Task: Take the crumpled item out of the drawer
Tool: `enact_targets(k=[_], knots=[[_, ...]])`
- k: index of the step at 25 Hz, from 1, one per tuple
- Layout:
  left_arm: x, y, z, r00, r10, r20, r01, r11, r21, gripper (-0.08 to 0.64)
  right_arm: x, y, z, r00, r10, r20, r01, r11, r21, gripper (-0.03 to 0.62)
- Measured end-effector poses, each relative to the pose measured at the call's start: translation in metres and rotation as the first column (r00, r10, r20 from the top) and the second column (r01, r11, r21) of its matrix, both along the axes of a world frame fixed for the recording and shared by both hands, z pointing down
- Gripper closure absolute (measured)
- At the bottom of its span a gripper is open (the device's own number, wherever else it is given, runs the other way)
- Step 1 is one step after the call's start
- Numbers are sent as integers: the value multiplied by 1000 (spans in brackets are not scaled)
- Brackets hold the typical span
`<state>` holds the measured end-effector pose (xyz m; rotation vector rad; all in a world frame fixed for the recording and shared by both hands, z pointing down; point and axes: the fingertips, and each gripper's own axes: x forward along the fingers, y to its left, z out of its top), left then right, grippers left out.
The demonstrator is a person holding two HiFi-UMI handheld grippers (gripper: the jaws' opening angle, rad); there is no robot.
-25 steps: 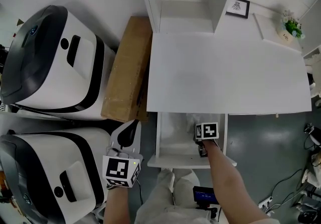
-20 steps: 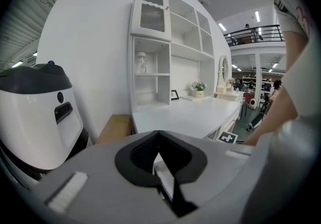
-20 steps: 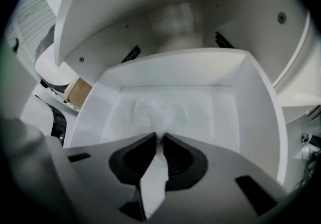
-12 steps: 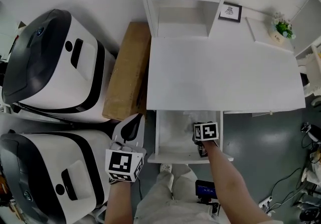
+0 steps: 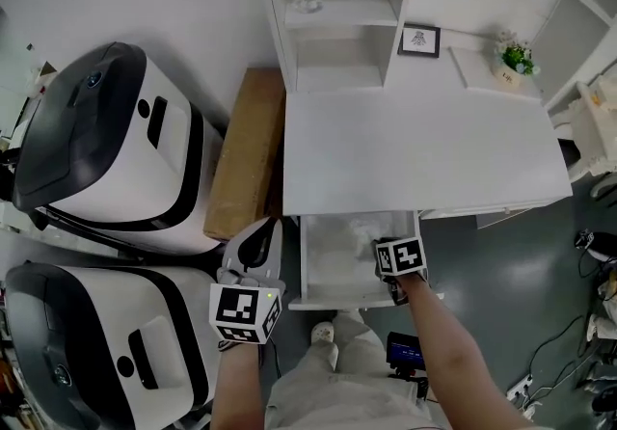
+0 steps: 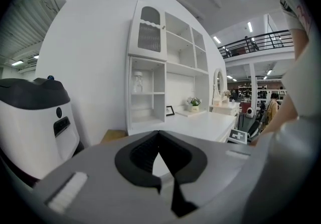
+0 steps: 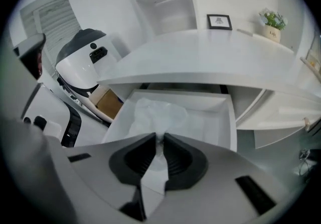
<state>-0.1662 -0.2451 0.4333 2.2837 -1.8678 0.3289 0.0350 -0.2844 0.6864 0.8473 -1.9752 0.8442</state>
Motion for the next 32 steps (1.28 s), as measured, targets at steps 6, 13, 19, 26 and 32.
enact_targets(k=[6, 13, 19, 26, 32], knots=[[-1, 6, -20, 1000, 10, -6, -9, 999, 45, 554, -2, 2, -47, 999, -33, 25, 31, 997, 73, 535], [3, 8, -45, 999, 40, 2, -40, 993, 107, 554, 4, 3, -101, 998, -29, 48, 20, 984, 180, 535], [5, 9, -63, 999, 53, 0, -52, 987, 151, 552, 14, 5, -142, 995, 20, 98, -45, 965, 257, 535], [7, 11, -79, 998, 64, 6, -64, 979, 192, 554, 20, 10, -191, 988, 38, 151, -91, 928, 361, 535], [9, 11, -92, 998, 70, 11, -70, 972, 226, 554, 20, 14, -245, 979, 11, 205, -116, 854, 507, 535]])
